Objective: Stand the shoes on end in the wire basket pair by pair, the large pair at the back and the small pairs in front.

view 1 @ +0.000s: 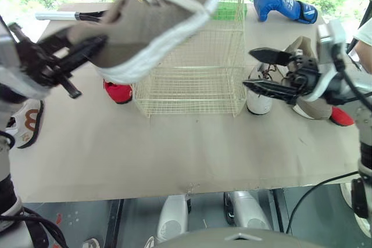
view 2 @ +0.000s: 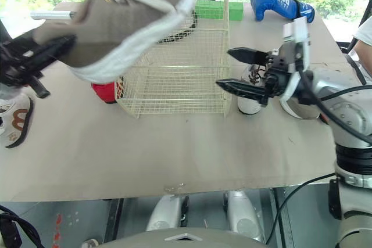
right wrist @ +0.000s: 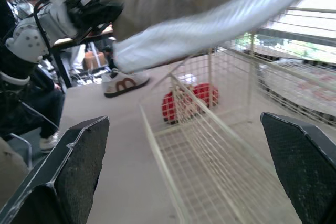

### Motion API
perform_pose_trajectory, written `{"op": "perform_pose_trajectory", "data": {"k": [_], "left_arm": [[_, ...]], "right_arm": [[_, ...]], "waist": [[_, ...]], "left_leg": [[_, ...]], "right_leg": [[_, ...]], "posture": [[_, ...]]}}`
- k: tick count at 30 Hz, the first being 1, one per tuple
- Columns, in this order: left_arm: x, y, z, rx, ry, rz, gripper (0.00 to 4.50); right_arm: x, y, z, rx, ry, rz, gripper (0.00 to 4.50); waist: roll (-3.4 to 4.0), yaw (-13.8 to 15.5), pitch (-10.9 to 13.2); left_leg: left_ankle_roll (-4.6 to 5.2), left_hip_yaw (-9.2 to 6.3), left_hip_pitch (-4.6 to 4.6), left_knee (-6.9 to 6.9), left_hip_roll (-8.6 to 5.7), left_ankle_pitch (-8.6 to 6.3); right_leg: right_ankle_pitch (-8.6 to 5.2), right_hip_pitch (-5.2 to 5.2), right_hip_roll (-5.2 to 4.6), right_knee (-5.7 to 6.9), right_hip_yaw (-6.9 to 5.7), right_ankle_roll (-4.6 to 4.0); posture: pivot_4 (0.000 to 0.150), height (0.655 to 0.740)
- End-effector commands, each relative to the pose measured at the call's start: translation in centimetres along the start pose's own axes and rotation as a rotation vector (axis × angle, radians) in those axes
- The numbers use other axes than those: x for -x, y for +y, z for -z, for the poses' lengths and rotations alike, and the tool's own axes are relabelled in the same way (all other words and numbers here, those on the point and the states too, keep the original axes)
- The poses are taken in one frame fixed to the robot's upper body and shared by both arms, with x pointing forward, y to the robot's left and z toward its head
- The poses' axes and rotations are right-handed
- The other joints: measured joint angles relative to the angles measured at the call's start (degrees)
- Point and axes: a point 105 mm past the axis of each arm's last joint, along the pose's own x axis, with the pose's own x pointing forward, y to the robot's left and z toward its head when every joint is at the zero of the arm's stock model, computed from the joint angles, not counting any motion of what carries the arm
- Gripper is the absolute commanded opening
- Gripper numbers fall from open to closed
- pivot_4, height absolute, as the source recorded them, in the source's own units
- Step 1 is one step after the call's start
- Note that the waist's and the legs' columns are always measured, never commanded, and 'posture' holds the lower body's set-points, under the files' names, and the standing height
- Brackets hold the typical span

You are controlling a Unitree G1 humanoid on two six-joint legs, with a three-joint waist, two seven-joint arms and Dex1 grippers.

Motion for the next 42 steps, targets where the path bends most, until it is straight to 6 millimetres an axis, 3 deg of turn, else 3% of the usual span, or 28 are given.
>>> {"op": "perform_pose_trajectory", "data": {"k": [1,5,9,12,15,21,25,26,33,36,41,42], "left_arm": [[-0.2,-0.2,-2.0,-0.104,-0.012,0.152,0.65],[-0.5,-0.7,-2.0,-0.17,0.021,0.318,0.65],[-1.0,-0.9,-1.8,-0.28,0.042,0.493,0.65],[-1.8,-0.5,-1.5,-0.363,0.041,0.564,0.65],[-2.7,-0.4,-1.6,-0.427,0.027,0.594,0.65],[-4.3,-0.6,-1.9,-0.533,-0.022,0.656,0.65],[-5.1,-1.2,-2.2,-0.625,-0.053,0.702,0.65],[-5.2,-1.3,-2.2,-0.651,-0.058,0.712,0.65],[-6.7,-2.0,-3.2,-0.788,-0.144,0.745,0.65],[-7.1,-1.8,-3.8,-0.852,-0.18,0.72,0.65],[-7.0,-1.6,-4.1,-0.899,-0.187,0.703,0.65],[-6.9,-1.6,-4.1,-0.897,-0.181,0.702,0.65]], "right_arm": [[2.0,-0.6,-1.5,0.06,0.024,0.021,4.5],[4.3,-2.1,-2.4,0.083,0.089,0.087,4.5],[6.0,-2.9,-4.7,0.081,0.122,0.087,4.5],[5.4,-2.6,-7.2,0.101,0.119,0.008,4.5],[3.4,-2.1,-8.0,0.119,0.149,-0.093,4.5],[-1.5,-1.2,-4.1,0.135,0.384,-0.286,4.5],[-4.4,-2.1,-2.6,0.139,0.435,-0.262,4.5],[-4.9,-2.3,-2.4,0.131,0.445,-0.257,4.5],[-6.0,-2.0,-1.1,0.087,0.557,-0.31,4.5],[-6.0,-1.5,-0.3,0.06,0.612,-0.348,3.74],[-6.4,-1.5,-0.4,0.021,0.604,-0.346,1.59],[-6.4,-1.4,-0.7,0.013,0.59,-0.346,1.41]], "waist": [[0.0,0.0,0.0],[0.13,0.1,0.1],[0.28,0.1,0.3],[0.52,0.1,0.5],[0.54,-0.3,0.5],[0.55,-0.2,0.5],[0.55,0.0,0.5],[0.55,0.0,0.5],[0.55,0.1,0.5],[0.55,0.0,0.5],[0.55,-0.1,0.5],[0.55,-0.2,0.5]], "left_leg": [[0.0,-0.02,0.0,0.0,0.0,0.0],[0.0,0.02,0.0,0.02,0.0,0.0],[0.01,0.04,-0.02,0.02,-0.02,0.0],[0.01,0.06,-0.05,0.05,-0.02,0.01],[0.01,0.04,-0.04,-0.01,0.02,0.0],[0.02,0.03,-0.22,0.03,0.06,0.0],[0.0,0.01,-0.73,0.21,0.03,0.01],[-0.01,-0.04,-1.06,0.34,0.03,0.02],[-0.25,-0.05,-1.2,0.33,-0.08,0.16],[-0.24,-0.06,-1.2,0.33,-0.08,0.16],[-0.23,-0.13,-1.15,0.35,-0.08,0.16],[-0.23,-0.13,-1.14,0.36,-0.08,0.16]], "right_leg": [[0.0,0.0,0.01,0.0,-0.01,0.0],[0.0,0.0,0.0,0.0,0.0,0.0],[0.0,0.0,0.0,-0.05,0.01,0.01],[0.0,-0.03,0.01,-0.01,0.01,0.01],[0.0,-0.07,0.04,-0.04,0.03,0.01],[0.0,-0.23,0.08,0.0,0.04,0.01],[0.01,-0.71,0.05,0.14,0.03,0.03],[0.02,-1.03,0.05,0.23,0.0,0.04],[0.03,-1.03,-0.08,0.22,-0.12,0.04],[0.03,-1.03,-0.08,0.22,-0.13,0.05],[0.02,-1.04,-0.06,0.23,-0.16,0.05],[0.03,-1.04,-0.06,0.23,-0.16,0.04]], "posture": [[0.15,0.74],[0.15,0.74],[0.15,0.74],[0.15,0.74],[0.15,0.74],[0.15,0.74],[0.15,0.74],[0.15,0.74],[0.15,0.74],[0.15,0.74],[0.15,0.74],[0.15,0.74]]}}
